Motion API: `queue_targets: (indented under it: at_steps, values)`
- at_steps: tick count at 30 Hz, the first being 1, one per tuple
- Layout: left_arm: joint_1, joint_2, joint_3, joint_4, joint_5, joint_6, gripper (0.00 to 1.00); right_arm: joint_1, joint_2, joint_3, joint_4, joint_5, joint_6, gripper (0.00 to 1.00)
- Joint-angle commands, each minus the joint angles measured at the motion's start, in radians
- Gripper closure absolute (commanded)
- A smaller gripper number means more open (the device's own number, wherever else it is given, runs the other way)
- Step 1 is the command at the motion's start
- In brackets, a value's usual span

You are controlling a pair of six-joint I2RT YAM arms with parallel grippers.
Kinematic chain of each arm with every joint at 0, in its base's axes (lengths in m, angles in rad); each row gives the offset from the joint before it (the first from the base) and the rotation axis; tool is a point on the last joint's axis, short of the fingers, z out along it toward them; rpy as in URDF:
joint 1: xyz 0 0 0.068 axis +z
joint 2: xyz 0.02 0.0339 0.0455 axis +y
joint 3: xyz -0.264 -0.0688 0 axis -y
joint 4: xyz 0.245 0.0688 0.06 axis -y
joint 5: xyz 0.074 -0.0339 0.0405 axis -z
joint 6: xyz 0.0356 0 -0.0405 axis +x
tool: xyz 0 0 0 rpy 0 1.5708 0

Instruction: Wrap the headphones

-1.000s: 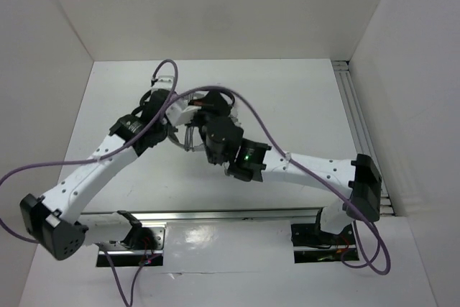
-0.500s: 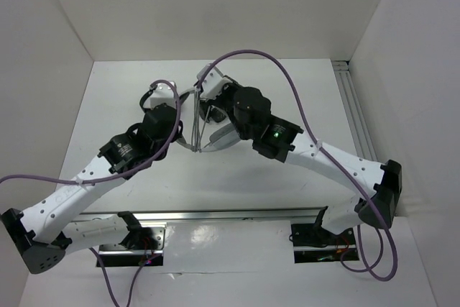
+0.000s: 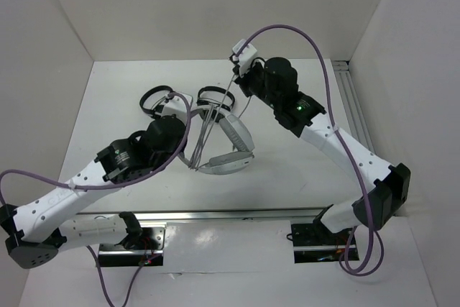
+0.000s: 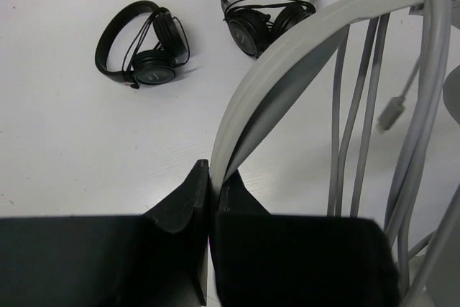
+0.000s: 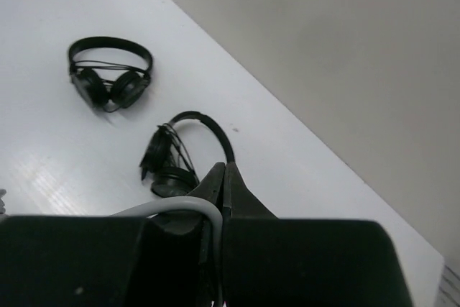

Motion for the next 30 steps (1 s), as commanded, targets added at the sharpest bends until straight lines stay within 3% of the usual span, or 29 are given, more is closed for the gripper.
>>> queue_targets:
  at_steps: [1, 5, 8, 12, 15, 21, 26, 30]
  values:
    - [-0.024, -0.059, 0.047, -0.223, 0.081, 0.113, 1.00, -0.095, -0.084, 0.027, 0.159, -0.141, 0.125, 1.00]
    - [-0.024, -0.095, 0.129, -0.242, 0.100, 0.104, 1.00, -0.095, -0.094, -0.100, 0.257, -0.223, 0.202, 1.00]
    - [-0.024, -0.128, 0.182, -0.225, 0.205, 0.127, 1.00, -0.112, -0.063, -0.159, 0.320, -0.272, 0.262, 1.00]
    - [-0.024, -0.181, 0.252, -0.142, 0.446, 0.181, 1.00, -0.132, 0.029, -0.156, 0.364, -0.470, 0.342, 1.00]
    - [-0.024, -0.194, 0.303, -0.116, 0.522, 0.190, 1.00, -0.119, 0.104, -0.136, 0.364, -0.524, 0.374, 1.00]
    - [-0.024, -0.146, 0.401, -0.095, 0.312, 0.117, 1.00, -0.099, 0.106, -0.289, 0.588, -0.619, 0.513, 0.96]
    - [-0.024, -0.105, 0.453, 0.002, 0.303, 0.074, 1.00, -0.052, 0.121, -0.392, 0.812, -0.691, 0.651, 0.86]
    - [-0.024, -0.059, 0.482, 0.011, 0.343, 0.026, 1.00, -0.007, 0.211, -0.346, 0.820, -0.680, 0.652, 0.84]
